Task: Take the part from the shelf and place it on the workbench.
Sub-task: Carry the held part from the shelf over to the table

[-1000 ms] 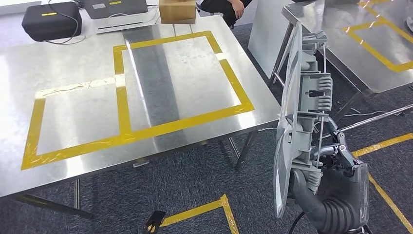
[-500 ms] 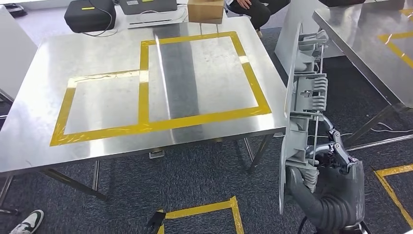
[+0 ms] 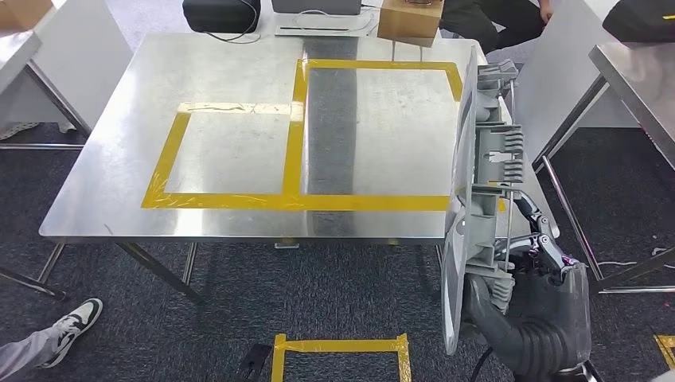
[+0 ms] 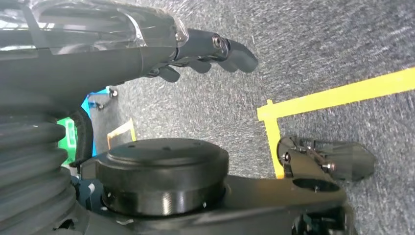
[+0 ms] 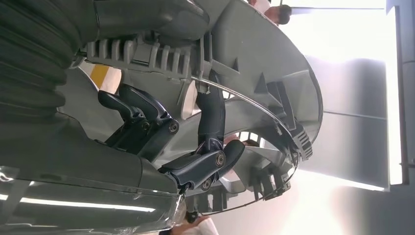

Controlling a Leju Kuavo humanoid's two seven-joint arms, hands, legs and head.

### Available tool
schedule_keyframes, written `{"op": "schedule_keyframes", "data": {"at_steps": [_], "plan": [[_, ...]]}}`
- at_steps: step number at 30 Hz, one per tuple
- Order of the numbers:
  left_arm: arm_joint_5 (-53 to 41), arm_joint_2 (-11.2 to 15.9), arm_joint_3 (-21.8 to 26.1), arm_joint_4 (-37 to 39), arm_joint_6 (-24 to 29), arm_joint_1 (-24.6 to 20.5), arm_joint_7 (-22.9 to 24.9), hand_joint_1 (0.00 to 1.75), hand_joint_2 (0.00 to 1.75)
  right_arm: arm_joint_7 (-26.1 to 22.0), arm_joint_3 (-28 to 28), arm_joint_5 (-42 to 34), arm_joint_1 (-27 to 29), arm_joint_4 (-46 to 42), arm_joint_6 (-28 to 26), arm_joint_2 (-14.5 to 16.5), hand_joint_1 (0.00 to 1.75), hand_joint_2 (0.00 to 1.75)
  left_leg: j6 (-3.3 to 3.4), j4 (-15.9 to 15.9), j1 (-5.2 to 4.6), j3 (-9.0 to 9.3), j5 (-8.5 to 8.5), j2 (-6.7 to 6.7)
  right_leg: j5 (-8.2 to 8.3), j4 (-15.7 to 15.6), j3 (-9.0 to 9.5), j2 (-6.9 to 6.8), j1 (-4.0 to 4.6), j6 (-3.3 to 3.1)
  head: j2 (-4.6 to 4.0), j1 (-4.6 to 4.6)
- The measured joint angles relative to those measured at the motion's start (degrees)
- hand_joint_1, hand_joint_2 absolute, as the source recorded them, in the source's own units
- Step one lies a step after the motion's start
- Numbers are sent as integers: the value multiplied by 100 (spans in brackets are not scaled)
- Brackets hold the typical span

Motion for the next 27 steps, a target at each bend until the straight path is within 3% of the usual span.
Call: {"op": "schedule_keyframes", "data": {"at_steps": [2,3,4,6,8,10,12,13,14,16,18,19,20,23,27], "plan": [[0,-13,0,0,-8,-4,0,0,175,2,-2,-1,-2,4,0,-1,175,175,-13,4,-1,-9,10,-113,338,-686,288,235,14,-109,0,-2],[0,-22,0,-1,-13,-7,-1,0,175,2,-2,-2,-4,4,2,-1,175,175,-33,8,13,-34,22,-164,404,-895,366,323,27,-140,0,1],[1,-31,-1,-1,-17,-10,-1,0,175,2,-2,-2,-4,5,3,-1,175,175,-63,10,32,-68,41,-211,401,-978,389,360,38,-154,1,4],[1,-36,-2,-2,-21,-4,-1,0,175,2,-2,-2,-7,7,7,-1,175,175,-129,15,53,-119,64,-242,420,-1089,412,261,46,-145,1,13],[1,-27,-2,-1,-23,1,0,0,175,3,0,-2,-5,8,6,2,175,175,-197,179,41,-209,-80,16,459,-1193,457,151,16,-141,1,7],[1,-19,-2,0,-26,-6,0,0,175,4,2,-6,9,14,1,4,175,175,-271,741,60,-466,-426,274,483,-1240,482,47,-6,-141,1,-2],[3,-17,-2,0,-32,-7,0,0,175,4,2,-29,30,26,-32,5,175,175,-337,1347,121,-740,-666,291,479,-1232,478,-41,-19,-135,1,-5],[6,-16,-2,0,-37,-3,0,0,175,2,2,-45,41,33,-60,8,175,175,-368,1427,149,-765,-642,290,471,-1224,478,-75,-29,-123,1,-5],[17,-14,-2,0,-42,1,0,0,175,-1,1,-60,52,41,-89,11,175,175,-396,1299,173,-679,-518,295,459,-1208,477,-98,-44,-104,1,-5],[47,-9,-2,0,-58,2,0,0,175,-14,-1,-69,71,54,-132,15,175,175,-446,646,201,-294,-199,339,415,-1152,474,-117,-76,-35,1,-6],[77,-7,-2,-1,-77,2,-1,0,175,-36,-2,-62,84,57,-161,16,175,175,-408,157,201,-25,-95,388,361,-1071,450,-116,-76,50,1,-7],[90,-9,-2,-1,-87,4,-2,0,175,-49,-3,-57,94,57,-174,16,175,175,-371,89,196,8,-128,397,331,-1046,440,-114,-68,49,1,-7],[104,-12,-2,-1,-94,8,-1,0,175,-63,-4,-54,103,57,-185,16,175,175,-329,70,194,12,-127,392,318,-1028,435,-112,-59,11,1,-5],[127,-18,-2,0,-103,20,27,0,175,-85,-6,-49,117,56,-200,18,175,175,-297,71,182,23,-134,370,325,-1055,466,-113,-56,-131,1,3],[129,-18,-2,0,-104,21,35,0,175,-86,-6,-46,120,56,-203,21,175,175,-235,72,155,32,-154,356,345,-1097,496,-115,-67,-147,1,3]]}}
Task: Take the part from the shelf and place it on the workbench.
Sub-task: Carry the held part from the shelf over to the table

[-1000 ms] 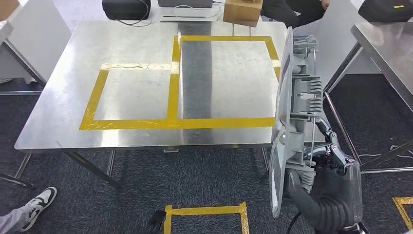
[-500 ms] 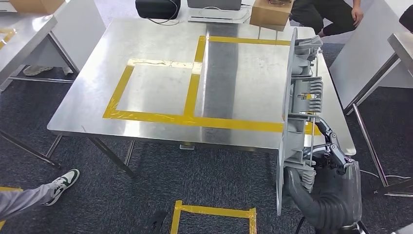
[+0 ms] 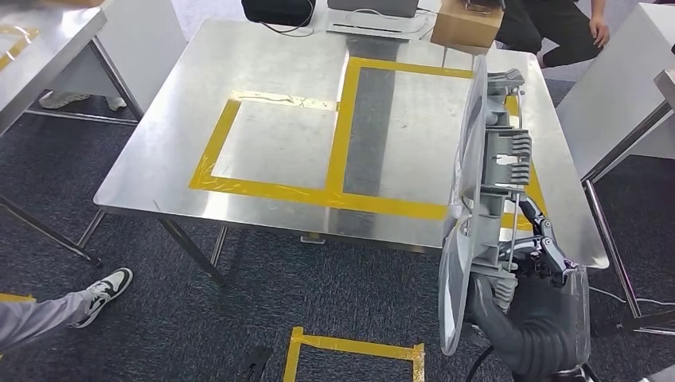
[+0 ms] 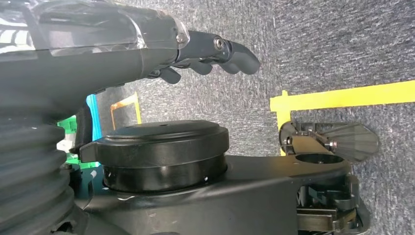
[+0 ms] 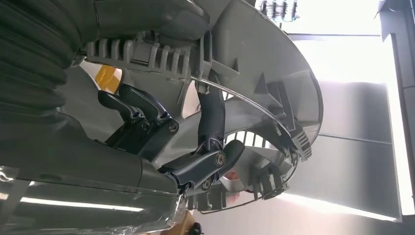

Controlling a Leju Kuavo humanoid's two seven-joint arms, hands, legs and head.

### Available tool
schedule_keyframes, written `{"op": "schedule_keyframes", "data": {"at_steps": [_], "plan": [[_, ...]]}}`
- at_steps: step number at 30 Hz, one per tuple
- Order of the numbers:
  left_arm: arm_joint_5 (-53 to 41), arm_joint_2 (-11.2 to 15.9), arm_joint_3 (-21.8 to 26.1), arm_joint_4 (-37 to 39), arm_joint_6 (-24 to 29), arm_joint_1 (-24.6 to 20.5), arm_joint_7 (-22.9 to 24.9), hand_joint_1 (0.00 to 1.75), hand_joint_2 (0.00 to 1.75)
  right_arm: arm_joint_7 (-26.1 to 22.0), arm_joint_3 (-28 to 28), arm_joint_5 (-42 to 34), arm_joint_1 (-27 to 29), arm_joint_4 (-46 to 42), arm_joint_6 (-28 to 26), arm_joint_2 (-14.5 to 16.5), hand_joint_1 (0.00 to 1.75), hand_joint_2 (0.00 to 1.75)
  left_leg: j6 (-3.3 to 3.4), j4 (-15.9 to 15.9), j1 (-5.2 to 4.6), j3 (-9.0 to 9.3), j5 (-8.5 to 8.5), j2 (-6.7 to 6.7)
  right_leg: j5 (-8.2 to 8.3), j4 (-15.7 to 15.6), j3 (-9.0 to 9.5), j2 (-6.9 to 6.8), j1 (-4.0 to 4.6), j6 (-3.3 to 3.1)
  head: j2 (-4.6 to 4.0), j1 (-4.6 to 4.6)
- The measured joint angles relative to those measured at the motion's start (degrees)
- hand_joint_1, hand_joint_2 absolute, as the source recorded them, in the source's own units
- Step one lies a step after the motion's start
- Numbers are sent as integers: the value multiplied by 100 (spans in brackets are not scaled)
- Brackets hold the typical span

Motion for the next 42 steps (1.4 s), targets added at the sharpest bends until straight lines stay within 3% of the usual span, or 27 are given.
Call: {"op": "schedule_keyframes", "data": {"at_steps": [4,8,10,22,25,27,29,31,32,33,35,36,37,40,42], "plan": [[10,4,-1,0,-1,0,0,0,175,0,-1,1,4,0,0,1,175,175,24,4,-12,0,-13,-8,13,-26,9,-1,-6,59,0,0],[53,7,1,0,-11,1,0,0,175,-3,-1,1,21,0,-11,4,175,175,43,9,-18,0,-23,-17,1,-58,26,-3,-23,264,0,0],[66,7,2,0,-25,8,0,0,175,-12,-2,7,59,-1,-40,9,175,175,48,9,-17,2,-26,-24,-5,-64,30,-7,-26,325,-1,0],[471,20,66,0,-395,101,0,0,175,-135,1,-36,376,-57,-201,11,175,175,55,-14,-19,38,-34,-41,-26,-78,54,-20,-23,359,0,0],[577,34,114,0,-462,93,3,0,175,-174,-1,-58,364,-66,-183,26,175,175,183,-161,-34,134,-86,-64,91,3,67,-26,-51,443,0,-2],[605,46,157,0,-475,87,7,0,175,-207,-12,-47,343,-82,-151,36,175,175,266,-303,-9,310,-106,-71,31,283,-50,1,-63,447,0,4],[616,56,192,0,-476,89,7,0,175,-219,-22,-19,333,-102,-110,44,175,175,275,-339,-5,438,-118,-66,-244,889,-414,37,-61,432,0,17],[618,62,201,0,-477,105,7,0,175,-217,-28,-2,342,-110,-90,51,175,175,239,-336,-1,536,-171,-67,-400,1453,-813,47,-66,460,0,25],[617,63,203,0,-478,117,8,0,175,-217,-30,0,351,-110,-90,52,175,175,207,-333,11,596,-213,-73,-350,1504,-910,47,-73,475,0,25],[616,64,203,0,-479,130,8,0,175,-216,-32,0,361,-109,-93,53,175,175,171,-331,29,668,-266,-83,-202,1350,-907,46,-84,487,-1,24],[606,61,204,1,-481,144,8,0,175,-215,-34,-3,393,-107,-102,54,175,175,75,-327,66,826,-400,-98,254,704,-749,51,-117,510,-1,25],[601,62,204,1,-480,141,5,0,175,-214,-34,-5,407,-103,-105,56,175,175,22,-324,74,878,-462,-102,371,407,-677,48,-116,496,-1,29],[595,62,204,0,-480,136,2,0,175,-213,-34,-6,424,-102,-105,59,175,175,-34,-330,75,904,-515,-98,444,239,-640,47,-108,455,0,26],[588,65,205,-1,-477,117,2,0,175,-212,-41,-4,451,-114,-114,73,175,175,-182,-247,77,924,-510,-87,333,181,-573,48,-77,239,0,0],[584,65,206,-1,-476,99,8,0,175,-212,-47,-5,454,-127,-125,84,175,175,-236,223,86,690,-350,-88,273,129,-429,41,-87,158,0,-8]]}}
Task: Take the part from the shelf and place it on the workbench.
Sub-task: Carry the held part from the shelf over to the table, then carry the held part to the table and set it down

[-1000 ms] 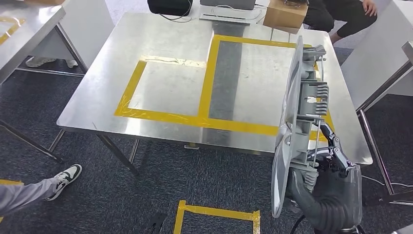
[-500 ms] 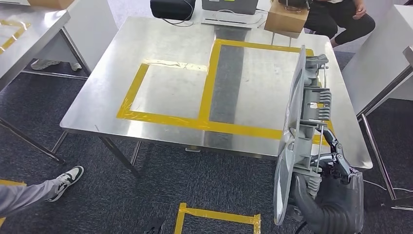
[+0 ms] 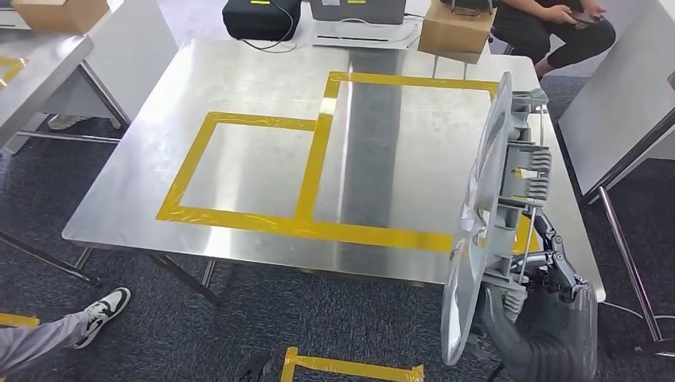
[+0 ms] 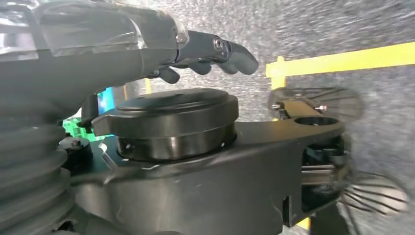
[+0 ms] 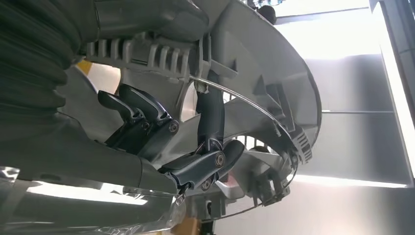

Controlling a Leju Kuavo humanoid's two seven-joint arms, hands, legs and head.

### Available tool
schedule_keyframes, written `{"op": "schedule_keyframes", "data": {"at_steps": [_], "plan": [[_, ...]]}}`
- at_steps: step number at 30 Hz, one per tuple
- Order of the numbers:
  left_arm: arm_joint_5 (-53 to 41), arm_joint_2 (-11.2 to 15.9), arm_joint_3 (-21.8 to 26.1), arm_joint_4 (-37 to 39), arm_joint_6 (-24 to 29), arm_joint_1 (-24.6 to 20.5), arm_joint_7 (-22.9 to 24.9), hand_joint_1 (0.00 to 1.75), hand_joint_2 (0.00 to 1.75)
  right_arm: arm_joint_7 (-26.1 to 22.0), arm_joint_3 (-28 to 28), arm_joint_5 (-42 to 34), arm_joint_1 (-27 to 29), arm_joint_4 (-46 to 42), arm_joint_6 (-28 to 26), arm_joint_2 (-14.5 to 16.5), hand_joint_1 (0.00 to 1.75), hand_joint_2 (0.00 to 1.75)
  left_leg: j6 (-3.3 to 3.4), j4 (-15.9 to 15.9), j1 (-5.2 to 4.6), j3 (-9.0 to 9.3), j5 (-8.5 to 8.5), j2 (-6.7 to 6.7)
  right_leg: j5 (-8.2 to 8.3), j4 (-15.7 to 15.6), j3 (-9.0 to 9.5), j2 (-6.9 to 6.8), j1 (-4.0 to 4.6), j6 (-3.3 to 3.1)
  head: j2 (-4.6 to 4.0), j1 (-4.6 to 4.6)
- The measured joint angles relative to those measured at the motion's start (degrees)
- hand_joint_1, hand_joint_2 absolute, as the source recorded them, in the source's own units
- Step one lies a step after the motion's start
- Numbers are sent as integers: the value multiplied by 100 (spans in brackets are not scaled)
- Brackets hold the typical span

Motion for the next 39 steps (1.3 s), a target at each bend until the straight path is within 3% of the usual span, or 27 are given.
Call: {"op": "schedule_keyframes", "data": {"at_steps": [1,3,5,6,7,10,11,15,17,19,20,21,23,25,26,31,39], "plan": [[-2,1,1,0,0,-9,-1,0,175,0,1,0,-2,-7,2,4,175,175,-6,352,1,-235,17,1,-31,-32,81,-5,-1,-30,0,-2],[-8,2,1,1,2,-15,-5,0,175,0,1,0,-14,-14,8,7,175,175,3,932,-9,-749,-258,7,-127,-80,227,-5,21,-76,0,-5],[-23,6,0,2,5,-6,-6,0,175,0,0,-2,-15,-15,11,8,175,175,32,1072,-32,-1104,-616,11,-252,-103,393,16,49,-97,0,-7],[-34,9,-1,2,7,-1,-3,0,175,0,1,-2,-14,-15,11,9,175,175,61,949,-47,-1181,-616,14,-322,-106,485,28,63,-100,0,-7],[-43,12,-1,3,9,1,-1,0,175,-1,1,-3,-14,-15,11,10,175,175,107,713,-67,-1208,-431,18,-397,-107,586,36,78,-99,0,-7],[-54,29,-1,4,8,22,-20,0,175,-4,5,-5,-11,-11,15,19,175,175,256,-69,-159,-1181,601,45,-610,-96,796,57,110,-45,0,9],[-56,32,-1,4,6,30,-34,0,175,-5,7,-7,-10,-9,16,20,175,175,284,-161,-187,-1177,766,49,-658,-103,820,66,112,-9,0,16],[-67,43,-1,2,3,20,-46,0,175,-9,4,-8,-18,-19,17,19,175,175,370,-230,-181,-1087,727,34,-841,-55,851,62,99,120,0,30],[-71,43,-1,1,3,16,-45,0,175,-9,4,-8,-20,-19,18,19,175,175,426,-268,-169,-1006,677,45,-1126,510,576,54,98,160,0,36],[-72,38,-1,1,2,15,-48,0,175,-9,7,-9,-16,-16,20,20,175,175,461,-269,-183,-943,615,56,-1362,1262,112,54,98,179,0,37],[-71,36,-1,1,2,17,-47,0,175,-9,8,-9,-13,-14,21,20,175,175,466,-269,-194,-908,585,56,-1334,1449,-52,54,98,176,0,37],[-70,34,-1,1,2,19,-46,0,175,-9,9,-9,-11,-14,22,20,175,175,468,-269,-206,-866,555,49,-1179,1424,-120,54,101,160,0,37],[-71,30,-1,1,1,21,-45,0,175,-8,7,-8,-13,-13,24,19,175,175,460,-273,-230,-777,501,30,-637,830,10,59,121,85,0,37],[-79,14,1,1,-7,9,-51,0,175,0,7,6,-27,-15,38,19,175,175,437,-272,-249,-743,468,16,-307,216,213,66,158,-21,0,36],[-87,3,2,1,-12,3,-55,0,175,11,10,23,-43,-15,54,21,175,175,424,-267,-255,-751,452,13,-262,43,267,67,176,-47,0,36],[-181,-19,1,1,-22,-6,-61,0,175,341,48,267,-177,3,129,67,175,175,405,-270,-241,-740,428,30,-301,-58,322,64,199,-6,0,34],[-605,-66,-16,-2,-99,-204,-57,0,175,2105,524,2466,-1565,782,722,345,175,175,379,-307,-238,-725,443,97,-304,-48,322,79,204,-39,0,34]]}}
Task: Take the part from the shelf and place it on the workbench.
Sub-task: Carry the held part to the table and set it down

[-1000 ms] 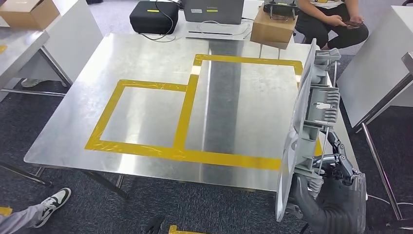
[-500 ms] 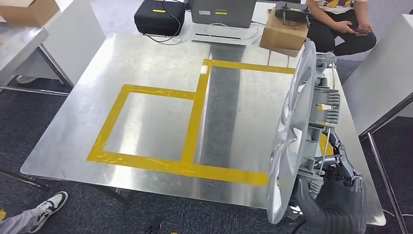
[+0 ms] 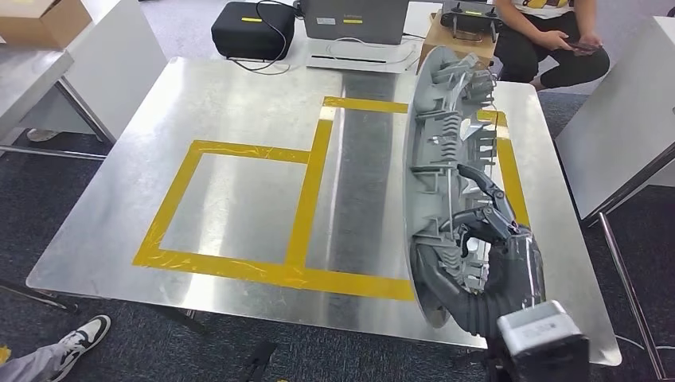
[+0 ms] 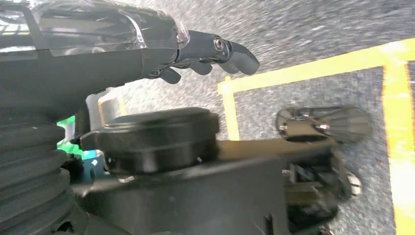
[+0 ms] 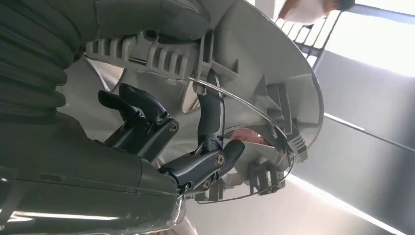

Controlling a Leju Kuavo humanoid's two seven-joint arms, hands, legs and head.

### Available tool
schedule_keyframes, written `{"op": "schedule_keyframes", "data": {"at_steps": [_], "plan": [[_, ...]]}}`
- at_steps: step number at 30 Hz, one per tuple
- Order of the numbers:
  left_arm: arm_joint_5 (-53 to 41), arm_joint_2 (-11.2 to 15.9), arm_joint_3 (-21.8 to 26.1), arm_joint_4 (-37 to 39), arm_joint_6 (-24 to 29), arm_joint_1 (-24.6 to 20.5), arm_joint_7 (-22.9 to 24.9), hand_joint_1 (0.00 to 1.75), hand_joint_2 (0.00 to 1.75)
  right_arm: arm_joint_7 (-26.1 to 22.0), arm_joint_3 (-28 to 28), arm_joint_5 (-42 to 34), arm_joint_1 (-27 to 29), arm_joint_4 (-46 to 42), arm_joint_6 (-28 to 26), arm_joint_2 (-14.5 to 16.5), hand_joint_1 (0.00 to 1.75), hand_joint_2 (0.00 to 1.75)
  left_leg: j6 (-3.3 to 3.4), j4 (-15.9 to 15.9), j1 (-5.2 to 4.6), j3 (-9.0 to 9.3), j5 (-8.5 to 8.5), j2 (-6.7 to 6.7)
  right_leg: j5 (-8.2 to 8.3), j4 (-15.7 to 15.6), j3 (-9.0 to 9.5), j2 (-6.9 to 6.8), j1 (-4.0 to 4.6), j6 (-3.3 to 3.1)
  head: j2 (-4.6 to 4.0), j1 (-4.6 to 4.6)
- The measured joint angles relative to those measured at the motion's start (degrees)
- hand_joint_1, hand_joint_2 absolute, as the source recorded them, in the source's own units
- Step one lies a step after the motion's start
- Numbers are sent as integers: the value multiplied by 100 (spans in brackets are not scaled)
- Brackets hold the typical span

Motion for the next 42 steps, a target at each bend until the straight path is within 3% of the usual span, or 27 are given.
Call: {"op": "schedule_keyframes", "data": {"at_steps": [4,8,14,20,28,42], "plan": [[-374,-132,-34,-23,-161,-208,3,0,175,342,365,1004,-914,1095,473,316,175,175,-1,-2,1,-1,1,27,4,1,-1,16,1,-6,0,0],[-682,-293,-139,-50,-291,-365,3,0,175,78,724,1357,-1541,2650,814,739,175,175,-1,-2,-1,-3,1,38,8,-3,2,19,0,-11,0,-1],[-926,-436,-304,-51,-370,-431,4,0,175,-279,1297,1870,-1898,4889,1037,1339,175,175,0,-2,-2,-9,-1,24,9,-20,3,16,-2,-13,0,-1],[-980,-567,-420,-51,-408,-434,5,0,175,-429,1596,1851,-2157,6346,1075,1730,175,175,1,-1,-2,-13,-3,-12,9,-38,5,9,-4,-12,0,-1],[-1012,-632,-450,-49,-507,-428,5,0,175,-486,1733,1735,-2339,7404,1121,1854,175,175,2,-1,-3,-11,-2,-74,9,-52,24,-20,-7,-11,0,-1],[-1099,-607,-490,-45,-511,-414,5,0,175,-173,1878,1715,-2527,8060,994,1896,175,175,3,0,-3,-5,-2,-100,9,-55,29,-24,-9,-11,0,0]]}}
